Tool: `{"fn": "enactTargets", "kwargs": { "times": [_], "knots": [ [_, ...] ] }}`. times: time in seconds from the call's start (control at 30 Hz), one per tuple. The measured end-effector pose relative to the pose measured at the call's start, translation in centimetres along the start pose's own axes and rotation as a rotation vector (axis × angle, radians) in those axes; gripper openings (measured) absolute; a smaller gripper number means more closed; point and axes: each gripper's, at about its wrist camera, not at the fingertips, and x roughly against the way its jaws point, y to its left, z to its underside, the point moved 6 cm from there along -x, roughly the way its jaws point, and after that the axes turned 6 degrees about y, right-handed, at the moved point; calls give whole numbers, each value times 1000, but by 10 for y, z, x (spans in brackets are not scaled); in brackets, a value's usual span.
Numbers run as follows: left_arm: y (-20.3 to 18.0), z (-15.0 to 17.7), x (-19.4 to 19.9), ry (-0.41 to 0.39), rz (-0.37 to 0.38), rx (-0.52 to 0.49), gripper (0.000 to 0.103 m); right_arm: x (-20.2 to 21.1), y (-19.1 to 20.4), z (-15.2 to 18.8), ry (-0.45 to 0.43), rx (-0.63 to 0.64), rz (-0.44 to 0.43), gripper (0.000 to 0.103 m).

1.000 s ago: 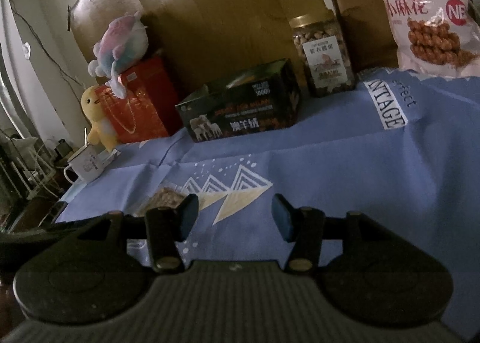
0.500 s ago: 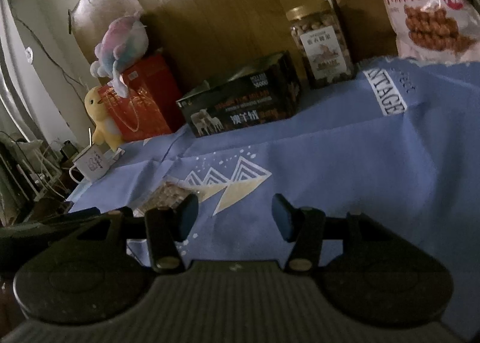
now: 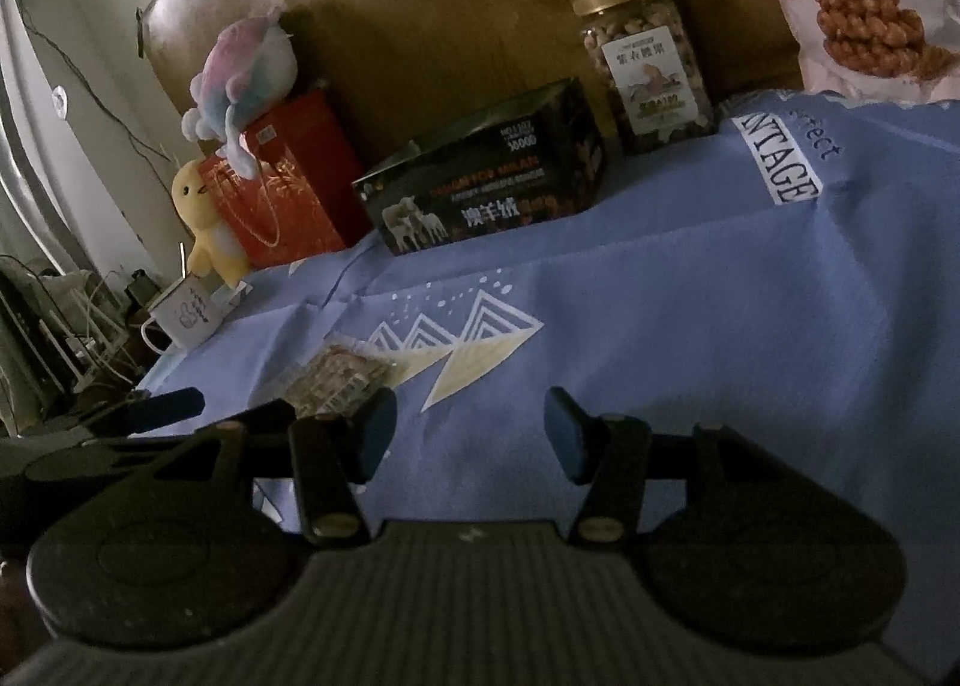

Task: Organize snacks
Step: 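Move the left gripper over the clear nut brittle packet on the cloth, then grasp the clear nut brittle packet with the left gripper and lift it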

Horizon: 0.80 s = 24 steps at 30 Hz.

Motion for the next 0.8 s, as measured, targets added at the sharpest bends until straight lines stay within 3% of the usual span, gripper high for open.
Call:
{"fn": "enactTargets", "kwargs": {
  "times": [0.8],
  "knots": [
    [15,10,-8,30,16,45,103,-9,4,3,35,-3,4,57]
  ]
}}
